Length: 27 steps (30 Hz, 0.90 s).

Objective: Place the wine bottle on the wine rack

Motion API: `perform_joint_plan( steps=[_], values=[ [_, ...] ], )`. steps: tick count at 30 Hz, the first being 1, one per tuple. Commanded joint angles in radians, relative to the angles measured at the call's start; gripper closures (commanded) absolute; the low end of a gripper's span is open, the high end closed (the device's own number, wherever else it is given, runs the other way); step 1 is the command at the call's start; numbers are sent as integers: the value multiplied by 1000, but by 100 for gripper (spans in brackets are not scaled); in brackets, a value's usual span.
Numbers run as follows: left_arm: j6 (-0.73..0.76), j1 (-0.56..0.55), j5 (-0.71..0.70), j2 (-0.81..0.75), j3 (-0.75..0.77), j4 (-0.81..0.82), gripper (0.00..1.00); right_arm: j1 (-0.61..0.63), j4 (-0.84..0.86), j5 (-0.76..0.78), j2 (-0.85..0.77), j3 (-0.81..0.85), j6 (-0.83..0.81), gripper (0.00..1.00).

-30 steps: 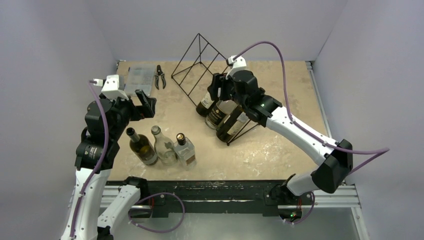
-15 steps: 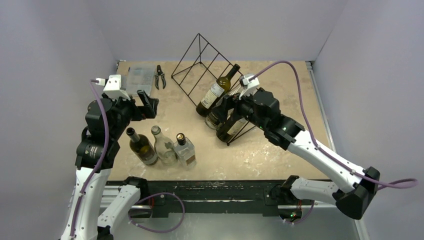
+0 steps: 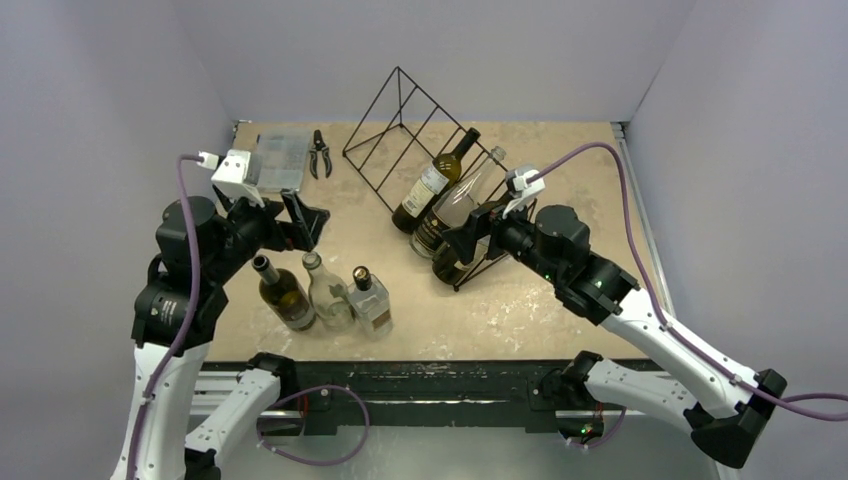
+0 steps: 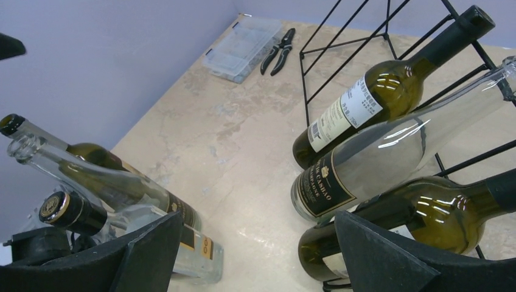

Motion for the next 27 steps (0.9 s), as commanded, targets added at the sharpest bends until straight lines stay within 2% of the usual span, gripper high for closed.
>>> perform_joint_plan(
  steps=[1,8,13,18,23,27],
  values=[
    [-17,-30,167,28,137,-96,0,-3,7,7,-8,-4,-5,1],
    [-26,-88,124,14,204,-195,0,-2,33,-59,16,15,-22,1],
    [-30,-87,57,-18,210,-200,0,44,79,-198,71,58,2,1],
    [-27,-87,-89,-79,203,-217,0,248,132,-97,143,117,-4,1],
    [-10,-87,-296,-179,182,-264,0,380,200,-51,214,157,-13,1],
    [-51,-87,-372,-284,123,-244,0,454,203,72,267,186,-43,1]
  ],
)
